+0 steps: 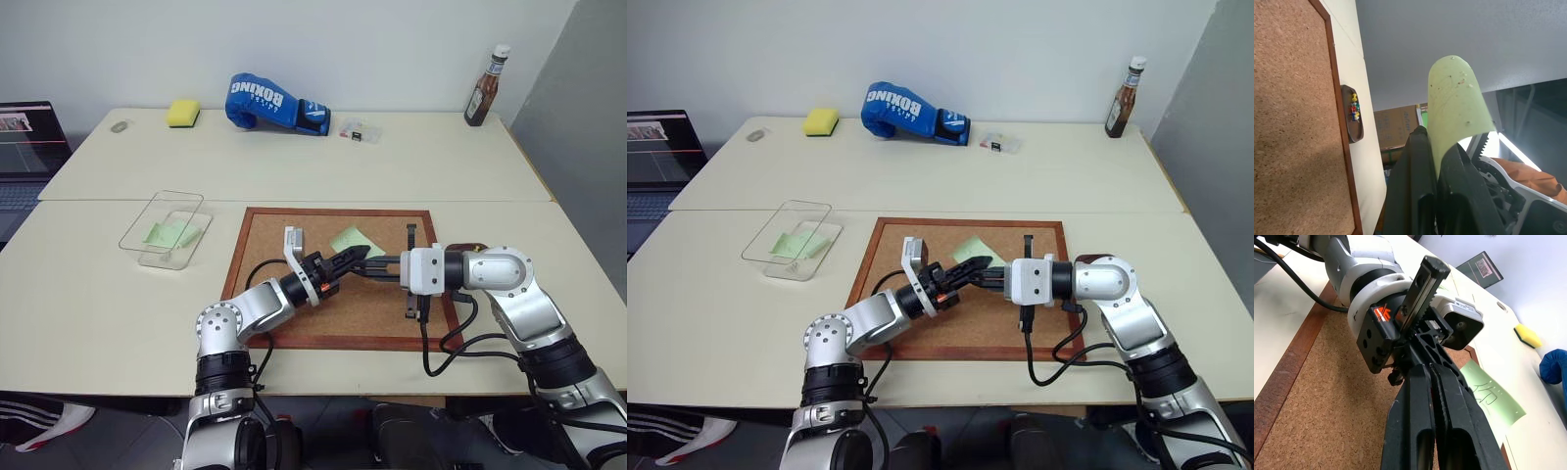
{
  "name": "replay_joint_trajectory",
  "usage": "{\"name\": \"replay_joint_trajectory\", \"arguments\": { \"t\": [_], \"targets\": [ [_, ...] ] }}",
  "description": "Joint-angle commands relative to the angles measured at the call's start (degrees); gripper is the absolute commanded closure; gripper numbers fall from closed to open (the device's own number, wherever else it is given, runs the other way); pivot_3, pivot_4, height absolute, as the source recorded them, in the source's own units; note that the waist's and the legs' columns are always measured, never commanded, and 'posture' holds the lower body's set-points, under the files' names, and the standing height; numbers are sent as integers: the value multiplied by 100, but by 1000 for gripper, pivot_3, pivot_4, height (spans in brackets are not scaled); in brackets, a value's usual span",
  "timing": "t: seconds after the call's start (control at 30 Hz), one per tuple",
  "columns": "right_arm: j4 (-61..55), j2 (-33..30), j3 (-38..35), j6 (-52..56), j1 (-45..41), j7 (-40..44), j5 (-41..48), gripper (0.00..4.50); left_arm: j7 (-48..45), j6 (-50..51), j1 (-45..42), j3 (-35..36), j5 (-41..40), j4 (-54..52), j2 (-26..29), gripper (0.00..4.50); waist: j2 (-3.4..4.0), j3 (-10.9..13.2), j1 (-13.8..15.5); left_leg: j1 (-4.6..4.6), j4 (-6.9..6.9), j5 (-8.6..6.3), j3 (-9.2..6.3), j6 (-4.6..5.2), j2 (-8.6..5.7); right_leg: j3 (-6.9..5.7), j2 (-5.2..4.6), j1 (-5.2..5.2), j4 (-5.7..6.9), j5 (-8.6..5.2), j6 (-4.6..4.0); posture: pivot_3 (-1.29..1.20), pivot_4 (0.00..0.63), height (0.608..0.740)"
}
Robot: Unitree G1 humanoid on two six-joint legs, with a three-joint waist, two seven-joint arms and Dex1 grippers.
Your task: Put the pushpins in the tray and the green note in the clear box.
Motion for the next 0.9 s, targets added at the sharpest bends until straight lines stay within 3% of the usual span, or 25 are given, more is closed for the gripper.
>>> {"name": "replay_joint_trajectory", "arguments": {
  "t": [0.03, 0.53, 0.67, 0.8, 0.9],
  "targets": [
    [-345, 32, -46, 68, -71, -68, 61, 4500, -329, -51, -18, -213, 218, -122, 146, 4421, 0, 0, 0, 0, 0, 0, 0, 0, 0, -1, 0, 0, 0, 0, 0, 0, 150, 740],
    [-705, 0, -260, 686, -21, -282, 219, 4500, -1195, -429, -6, -546, 1269, 178, 509, 4421, 0, 0, -12, 0, -2, 0, 1, 0, 0, 0, 0, -1, -1, -1, -1, 0, 150, 740],
    [-866, 128, -846, 2014, 137, -940, 711, 4500, -1369, -567, -111, -714, 1541, -185, 637, 4421, 0, 0, -1, -2, -3, 0, -5, 1, 1, -3, 0, -2, -1, -1, -2, 0, 150, 740],
    [-1104, 141, -1444, 3143, 404, -1626, 992, 4500, -1822, -1019, -79, -1516, 2374, -1053, 1072, 4421, 0, 0, 15, -6, -4, 0, -7, 1, 1, -4, 0, -3, -2, -2, -3, 0, 150, 740],
    [-1235, 357, -2128, 4177, 598, -2578, 1175, 4500, -2150, -1626, -124, -2174, 3130, -1666, 1414, 4421, 0, 0, 45, -7, -11, -1, -4, 0, 1, -2, -1, -5, -7, -3, -6, 0, 150, 740]
  ]
}}
